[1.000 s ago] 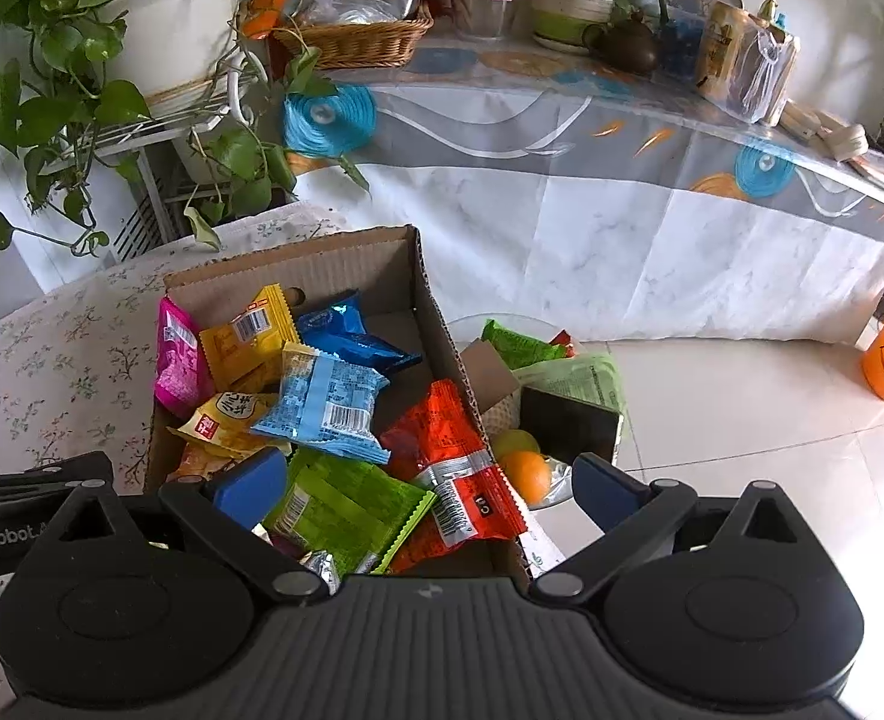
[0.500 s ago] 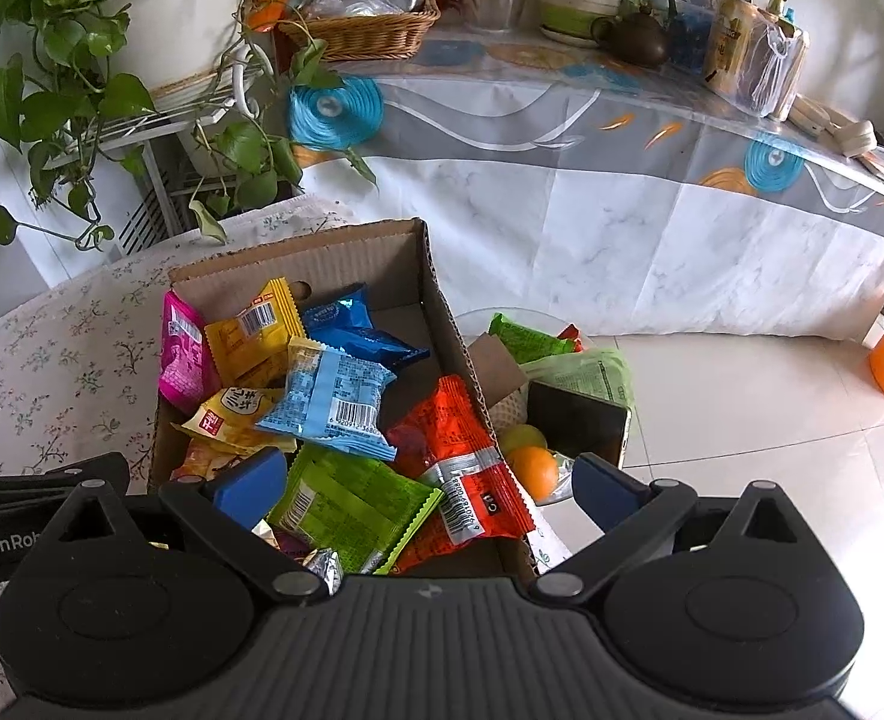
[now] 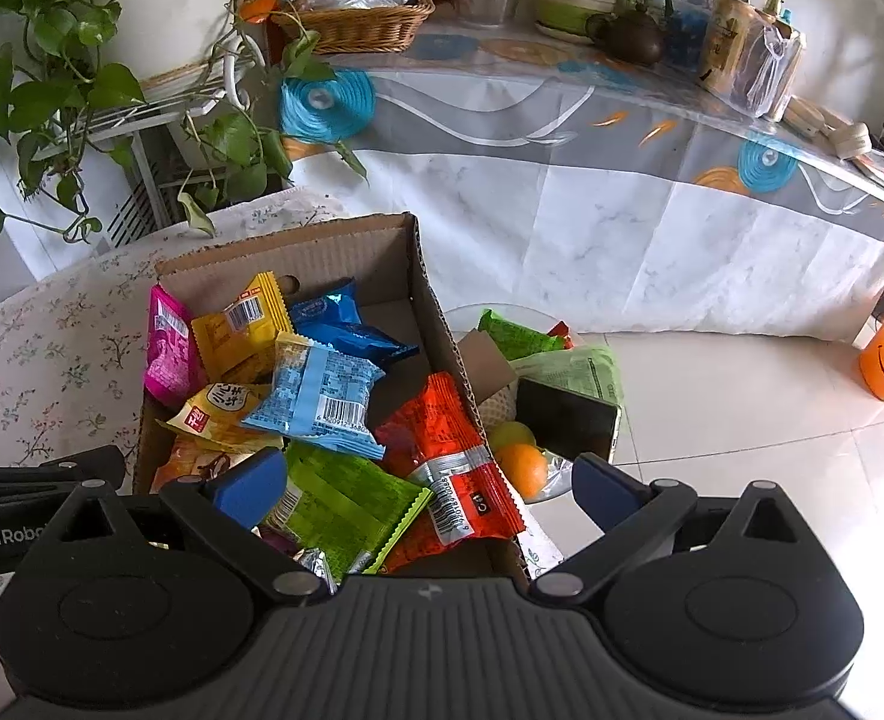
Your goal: Organize snacks
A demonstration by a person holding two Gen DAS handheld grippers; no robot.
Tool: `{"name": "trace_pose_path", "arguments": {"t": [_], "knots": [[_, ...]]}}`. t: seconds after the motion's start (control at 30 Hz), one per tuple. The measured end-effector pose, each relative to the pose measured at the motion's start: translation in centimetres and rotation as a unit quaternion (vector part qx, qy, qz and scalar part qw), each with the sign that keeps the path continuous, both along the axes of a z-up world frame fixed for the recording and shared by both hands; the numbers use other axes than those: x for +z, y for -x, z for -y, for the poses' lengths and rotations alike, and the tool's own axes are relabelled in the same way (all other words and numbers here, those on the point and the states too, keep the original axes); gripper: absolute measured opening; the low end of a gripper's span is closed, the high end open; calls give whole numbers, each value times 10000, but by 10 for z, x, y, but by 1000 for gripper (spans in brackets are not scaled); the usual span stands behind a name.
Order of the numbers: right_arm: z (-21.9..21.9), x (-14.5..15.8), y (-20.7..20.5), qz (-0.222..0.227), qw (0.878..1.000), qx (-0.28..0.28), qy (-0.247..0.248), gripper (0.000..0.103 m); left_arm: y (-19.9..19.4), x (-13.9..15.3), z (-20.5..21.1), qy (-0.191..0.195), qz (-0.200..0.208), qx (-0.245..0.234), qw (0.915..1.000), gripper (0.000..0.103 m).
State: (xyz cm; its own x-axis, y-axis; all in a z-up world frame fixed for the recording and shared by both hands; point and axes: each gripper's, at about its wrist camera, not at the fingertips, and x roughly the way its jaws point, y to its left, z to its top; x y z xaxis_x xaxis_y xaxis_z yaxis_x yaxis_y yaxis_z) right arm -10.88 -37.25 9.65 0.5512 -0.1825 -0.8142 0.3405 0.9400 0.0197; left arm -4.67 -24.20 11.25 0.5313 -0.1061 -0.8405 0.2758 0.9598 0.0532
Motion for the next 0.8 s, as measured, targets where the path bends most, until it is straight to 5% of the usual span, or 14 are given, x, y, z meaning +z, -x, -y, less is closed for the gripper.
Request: {"name": "trace_pose_path", "arguments": {"t": [0.8], "knots": [[-46, 2, -26, -56, 9971, 726, 234, 103, -2, 7, -47, -25, 331, -590, 9977, 101]]}}
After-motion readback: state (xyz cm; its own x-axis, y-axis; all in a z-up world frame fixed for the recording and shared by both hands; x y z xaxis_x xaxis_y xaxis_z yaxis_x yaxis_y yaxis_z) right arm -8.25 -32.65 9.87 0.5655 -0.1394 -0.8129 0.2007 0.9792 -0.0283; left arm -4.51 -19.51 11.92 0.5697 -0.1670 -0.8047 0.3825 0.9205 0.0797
